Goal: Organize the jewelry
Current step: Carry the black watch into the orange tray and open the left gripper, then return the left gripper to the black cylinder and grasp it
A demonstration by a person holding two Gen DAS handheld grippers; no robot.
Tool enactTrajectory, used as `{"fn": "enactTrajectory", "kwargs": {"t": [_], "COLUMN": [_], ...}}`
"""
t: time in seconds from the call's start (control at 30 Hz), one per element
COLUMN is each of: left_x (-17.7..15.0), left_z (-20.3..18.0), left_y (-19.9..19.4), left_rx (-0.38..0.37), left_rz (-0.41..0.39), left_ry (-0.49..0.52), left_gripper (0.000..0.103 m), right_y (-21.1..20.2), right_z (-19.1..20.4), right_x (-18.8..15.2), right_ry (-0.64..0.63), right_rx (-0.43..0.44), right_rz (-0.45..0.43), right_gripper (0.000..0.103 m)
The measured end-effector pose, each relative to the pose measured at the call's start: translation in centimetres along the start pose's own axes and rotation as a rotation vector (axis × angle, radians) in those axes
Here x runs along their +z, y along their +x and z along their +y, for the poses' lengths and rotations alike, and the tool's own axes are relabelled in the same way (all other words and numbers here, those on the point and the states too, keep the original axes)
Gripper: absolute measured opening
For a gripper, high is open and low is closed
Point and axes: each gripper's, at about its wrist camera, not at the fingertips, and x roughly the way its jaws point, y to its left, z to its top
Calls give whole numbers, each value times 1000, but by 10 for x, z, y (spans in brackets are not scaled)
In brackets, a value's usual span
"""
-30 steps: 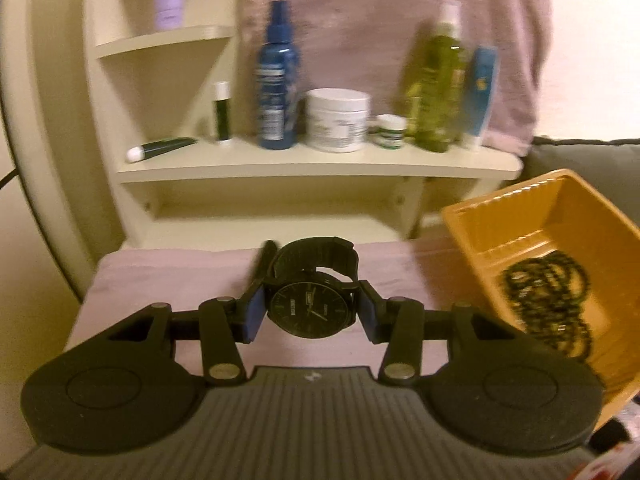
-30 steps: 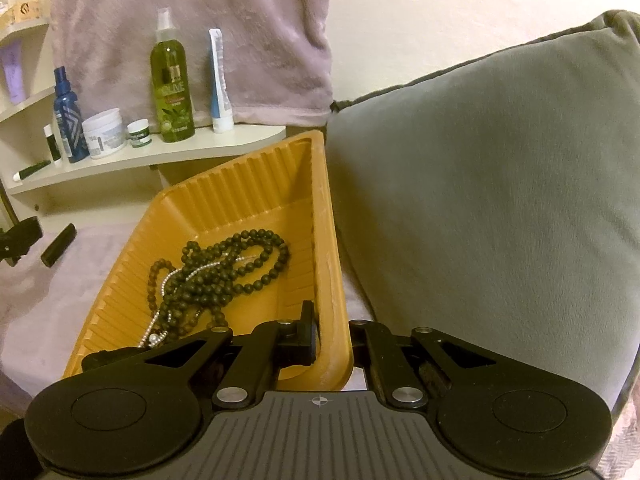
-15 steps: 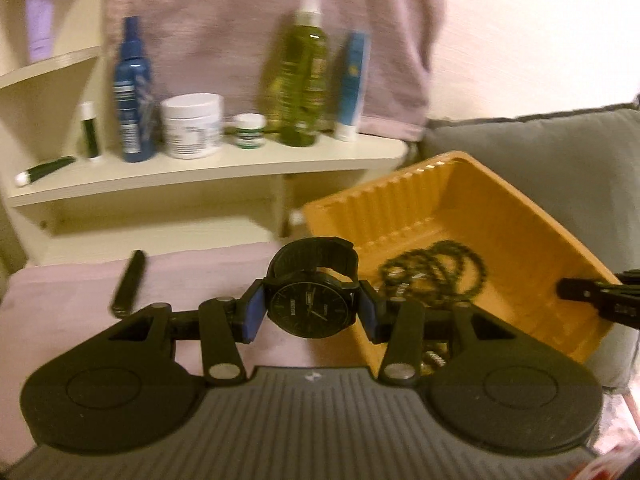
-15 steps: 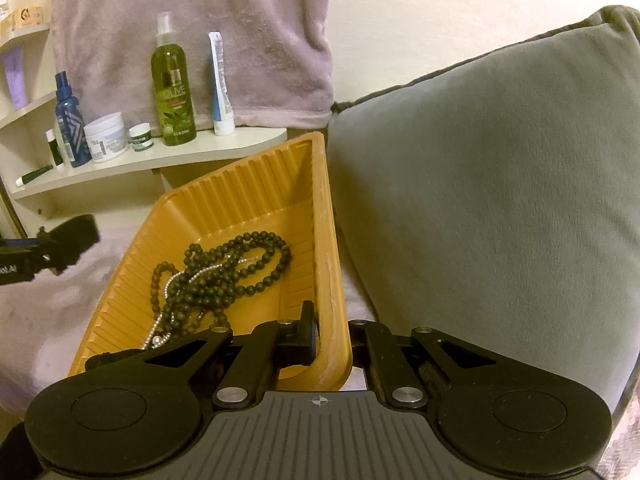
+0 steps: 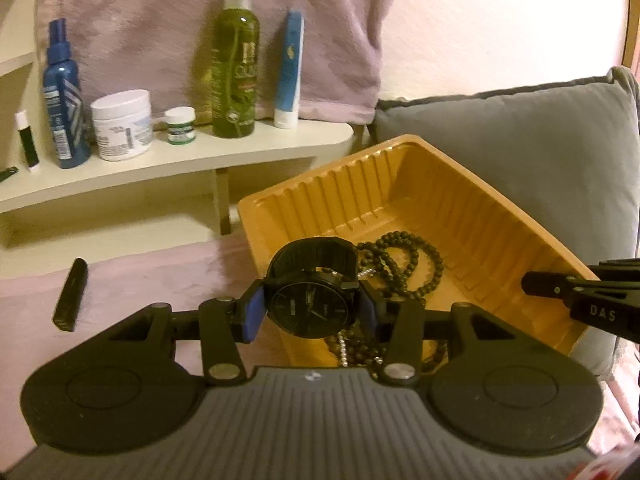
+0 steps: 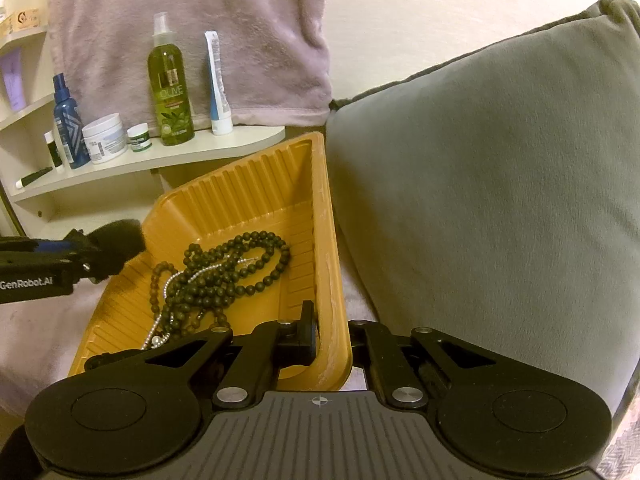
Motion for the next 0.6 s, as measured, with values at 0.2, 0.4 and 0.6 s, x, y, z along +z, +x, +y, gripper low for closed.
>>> {"fn": "enactTrajectory", "kwargs": {"t": [0.2, 0.4, 0.6], "left_x": [-4, -9, -6], "left_z": [-9, -20, -5], "left_y": [12, 22, 11], "left_rx": [-55, -109, -69], "left_rz": [32, 58, 14], "left_ry": [3, 21, -4], "left_gripper": [44, 46, 51], "right_y": [2, 2, 3], "right_z": [-1, -1, -1], "right_x": [0, 0, 0], "right_ry": [3, 3, 4], "right_rx": [0, -1, 0], "right_rz": [3, 4, 5], "right_gripper": [5, 5, 5]}}
